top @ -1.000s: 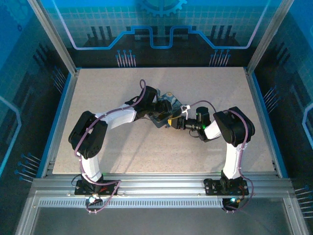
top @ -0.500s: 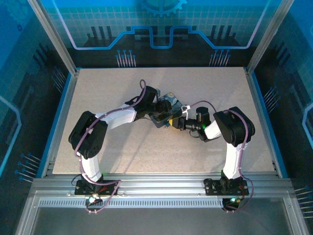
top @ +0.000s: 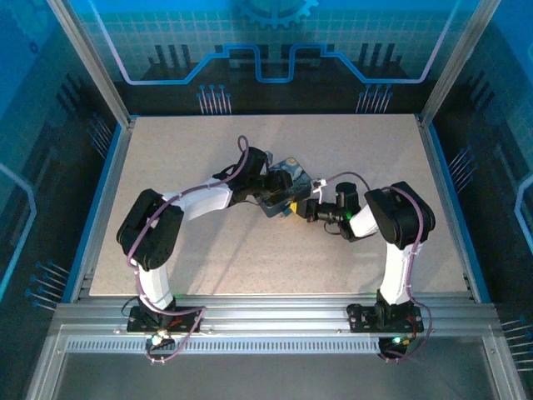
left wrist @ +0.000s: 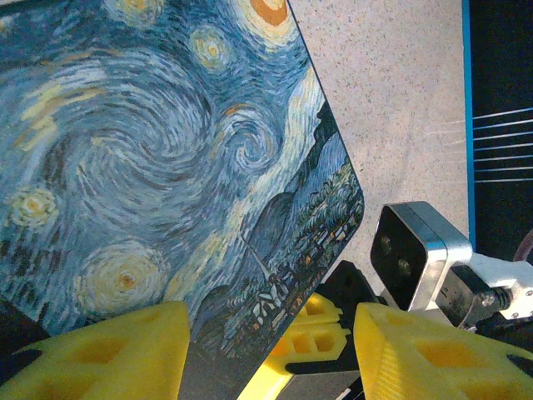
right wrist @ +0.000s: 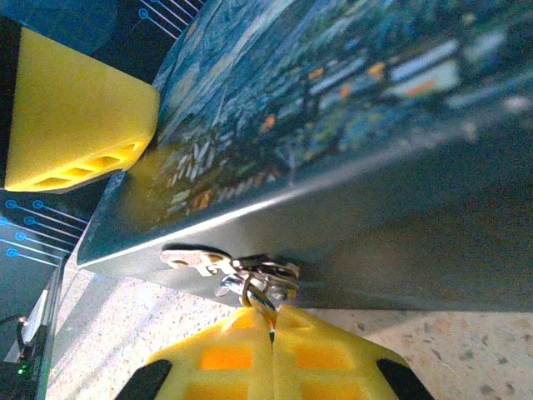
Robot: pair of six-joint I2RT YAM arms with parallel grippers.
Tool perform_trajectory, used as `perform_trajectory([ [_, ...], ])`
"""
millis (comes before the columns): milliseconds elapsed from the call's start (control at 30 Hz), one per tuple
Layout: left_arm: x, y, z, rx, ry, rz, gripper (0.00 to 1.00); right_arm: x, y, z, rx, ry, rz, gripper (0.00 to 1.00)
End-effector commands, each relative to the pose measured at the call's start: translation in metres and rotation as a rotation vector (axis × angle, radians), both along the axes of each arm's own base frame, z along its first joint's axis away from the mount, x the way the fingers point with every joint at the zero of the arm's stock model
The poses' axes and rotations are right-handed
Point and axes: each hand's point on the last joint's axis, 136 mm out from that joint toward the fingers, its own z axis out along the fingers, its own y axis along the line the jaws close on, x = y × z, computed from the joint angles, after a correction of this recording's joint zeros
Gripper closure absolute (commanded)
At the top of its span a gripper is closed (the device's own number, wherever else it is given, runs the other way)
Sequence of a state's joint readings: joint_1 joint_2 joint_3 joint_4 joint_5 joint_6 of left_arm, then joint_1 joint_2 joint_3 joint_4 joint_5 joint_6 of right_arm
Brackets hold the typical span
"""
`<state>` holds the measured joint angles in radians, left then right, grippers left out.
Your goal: Unlock the padlock with the key
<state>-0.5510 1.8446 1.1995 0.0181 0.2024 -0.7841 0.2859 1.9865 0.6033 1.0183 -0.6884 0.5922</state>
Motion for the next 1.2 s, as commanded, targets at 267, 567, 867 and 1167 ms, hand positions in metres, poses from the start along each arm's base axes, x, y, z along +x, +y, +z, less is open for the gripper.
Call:
perform_trajectory([
  [267,-0.021,0.007,-0.028,0.048,0.063,0.0,0.44,0.009,-0.021,0.004,0.05,0.024,-0.09,0.97],
  [567,-0.025,0.008,-0.025,0.035,0.055,-0.005,0.41,0.016,-0.033,0.017,0.063,0.013,-0.14,0.97],
  [867,-0.019,0.009,0.005,0.007,-0.007,-0.011,0.29,0.008,-0.049,0.024,0.012,-0.002,-0.178,0.98],
  [1167,-0.015,0.044,0.051,0.071,-0.153,0.037,0.23,-0.019,-0.061,0.052,-0.085,-0.036,-0.186,0.98],
])
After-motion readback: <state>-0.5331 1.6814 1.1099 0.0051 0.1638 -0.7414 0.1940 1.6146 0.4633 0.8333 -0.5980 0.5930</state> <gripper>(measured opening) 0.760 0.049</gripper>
